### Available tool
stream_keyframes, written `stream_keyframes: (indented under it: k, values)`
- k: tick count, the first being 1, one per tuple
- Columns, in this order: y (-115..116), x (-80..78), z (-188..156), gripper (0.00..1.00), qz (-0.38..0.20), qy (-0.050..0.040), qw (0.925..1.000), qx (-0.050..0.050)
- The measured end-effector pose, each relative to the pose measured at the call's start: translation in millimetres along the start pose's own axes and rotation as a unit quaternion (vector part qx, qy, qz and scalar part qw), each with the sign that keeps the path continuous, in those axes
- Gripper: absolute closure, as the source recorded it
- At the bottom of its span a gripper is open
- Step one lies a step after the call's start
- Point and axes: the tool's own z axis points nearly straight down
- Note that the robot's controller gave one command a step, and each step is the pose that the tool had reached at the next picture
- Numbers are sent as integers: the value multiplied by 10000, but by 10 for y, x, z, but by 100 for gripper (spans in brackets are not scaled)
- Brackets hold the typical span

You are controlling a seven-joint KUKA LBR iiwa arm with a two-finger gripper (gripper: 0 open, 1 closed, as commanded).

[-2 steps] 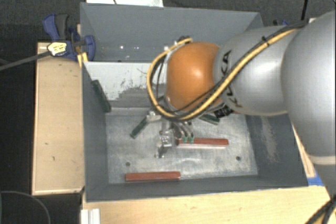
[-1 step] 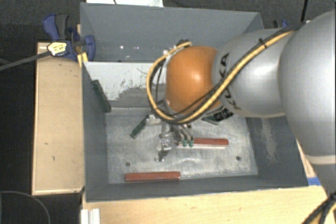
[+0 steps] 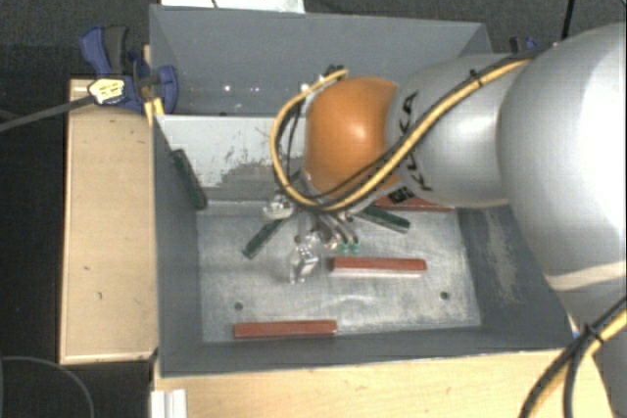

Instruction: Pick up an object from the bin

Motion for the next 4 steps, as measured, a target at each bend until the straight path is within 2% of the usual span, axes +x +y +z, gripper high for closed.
stream_keyframes:
  k: [1, 2, 3, 4]
  values:
    - [554, -146, 148, 100, -536, -20, 9986, -7]
    - [554, -146, 148, 100, -532, -19, 9986, -7]
    - [439, -199, -1848, 100, -721, -12, 9974, 15]
    - [440, -207, -1858, 100, -719, -27, 9974, 13]
